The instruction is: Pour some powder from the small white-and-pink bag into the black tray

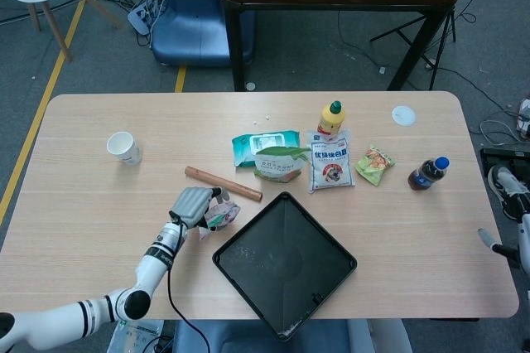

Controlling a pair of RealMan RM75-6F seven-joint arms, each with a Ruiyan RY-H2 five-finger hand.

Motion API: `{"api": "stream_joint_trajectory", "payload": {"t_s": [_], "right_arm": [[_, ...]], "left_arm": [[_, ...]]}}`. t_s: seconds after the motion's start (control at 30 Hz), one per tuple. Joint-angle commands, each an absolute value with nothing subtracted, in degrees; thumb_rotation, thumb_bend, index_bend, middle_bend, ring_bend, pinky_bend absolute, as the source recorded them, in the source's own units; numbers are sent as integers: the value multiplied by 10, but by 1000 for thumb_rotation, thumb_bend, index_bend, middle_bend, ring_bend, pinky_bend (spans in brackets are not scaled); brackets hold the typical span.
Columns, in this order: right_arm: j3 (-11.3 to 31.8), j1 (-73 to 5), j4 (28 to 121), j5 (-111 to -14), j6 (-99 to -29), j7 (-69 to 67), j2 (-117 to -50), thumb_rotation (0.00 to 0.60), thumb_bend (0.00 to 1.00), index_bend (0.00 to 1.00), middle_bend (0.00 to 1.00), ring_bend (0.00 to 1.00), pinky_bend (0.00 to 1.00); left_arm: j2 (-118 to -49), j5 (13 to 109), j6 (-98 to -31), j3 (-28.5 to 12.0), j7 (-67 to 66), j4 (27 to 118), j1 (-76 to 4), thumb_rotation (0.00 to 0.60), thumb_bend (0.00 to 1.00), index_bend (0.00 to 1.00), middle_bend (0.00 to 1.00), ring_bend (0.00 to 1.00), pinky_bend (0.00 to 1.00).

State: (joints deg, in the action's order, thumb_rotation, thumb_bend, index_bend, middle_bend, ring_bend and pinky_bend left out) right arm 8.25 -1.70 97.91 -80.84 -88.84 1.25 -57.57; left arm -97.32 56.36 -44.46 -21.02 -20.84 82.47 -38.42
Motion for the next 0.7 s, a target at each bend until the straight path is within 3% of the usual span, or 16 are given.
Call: {"api": "stream_joint_trajectory", "payload": {"t_s": [0.03,0.3,0.7], "right_arm": [[83,-18,980,-808,-888,14,-576,600,157,68,222,104,117],[82,-19,983,-807,-886,18,-575,600,157,69,223,104,117],[82,-17,987,-804,-887,22,-573,600,157,68,223,104,117]], "left_arm": [[-950,577,-397,-212,-113,824,-383,600,173,340,633,574,629],[-949,627,-343,-193,11,787,-395,600,173,293,562,482,562],[-973,677,-356,-175,91,735,-421,600,173,226,506,427,520]]}}
